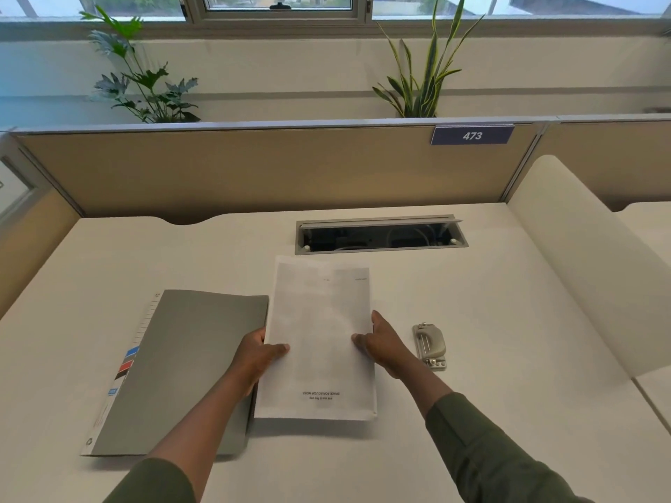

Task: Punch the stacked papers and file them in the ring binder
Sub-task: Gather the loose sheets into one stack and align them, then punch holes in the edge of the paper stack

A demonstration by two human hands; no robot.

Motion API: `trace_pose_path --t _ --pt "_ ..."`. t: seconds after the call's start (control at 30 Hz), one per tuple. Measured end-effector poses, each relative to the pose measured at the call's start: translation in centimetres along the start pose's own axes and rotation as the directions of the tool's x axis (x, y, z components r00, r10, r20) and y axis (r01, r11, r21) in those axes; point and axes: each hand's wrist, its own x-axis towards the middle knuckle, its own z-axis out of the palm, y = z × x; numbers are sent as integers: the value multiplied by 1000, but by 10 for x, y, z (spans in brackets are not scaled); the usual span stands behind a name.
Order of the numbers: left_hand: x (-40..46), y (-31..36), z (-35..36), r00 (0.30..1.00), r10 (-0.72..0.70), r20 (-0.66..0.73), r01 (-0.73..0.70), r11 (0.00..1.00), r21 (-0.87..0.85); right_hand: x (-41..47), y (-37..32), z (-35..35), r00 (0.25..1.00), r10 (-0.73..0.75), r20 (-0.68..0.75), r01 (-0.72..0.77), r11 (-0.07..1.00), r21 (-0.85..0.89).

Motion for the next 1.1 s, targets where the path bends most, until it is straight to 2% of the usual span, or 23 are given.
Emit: trace_pose_path --t 0.1,0.43,0.5,0.53,0.6,0.67,0.77,0.83,0.9,1.0,1.1 --pt "-1 1 3 1000 4 -3 -5 999 -53 -1 1 0 1000 2 -3 -2 1000 2" --pt "0 -7 1 999 27 -32 -28 998 -48 -6 2 -11 998 53 -30 -56 995 -88" --pt "0 -7 -2 999 29 -26 -30 999 -40 -8 4 -23 991 26 -134 -45 989 -138" --pt "0 -6 -2 999 31 -25 -32 999 -34 -9 6 -32 975 -6 -220 -45 973 -225" --pt "1 -6 -2 999 34 -25 -35 999 -31 -12 12 -49 923 -78 -378 -101 896 -432" --pt "1 -4 -2 999 38 -21 -38 999 -36 -14 21 -62 861 -123 -494 -211 796 -567" --pt "0 -3 -2 998 52 -21 -52 998 -21 -16 36 -75 796 -50 -604 -447 624 -641" --pt "-1 -3 -2 998 58 -26 -59 998 -15 -18 46 -77 779 23 -627 -522 578 -627" --pt "-2 -2 -2 998 56 -31 -56 998 -15 -17 54 -78 776 85 -625 -539 605 -586" --pt "-3 0 -4 998 55 -28 -55 998 -10 -13 56 -80 806 137 -576 -477 726 -495" --pt "-4 1 -7 997 64 -36 -63 998 17 -13 53 -82 853 61 -519 -361 786 -502"
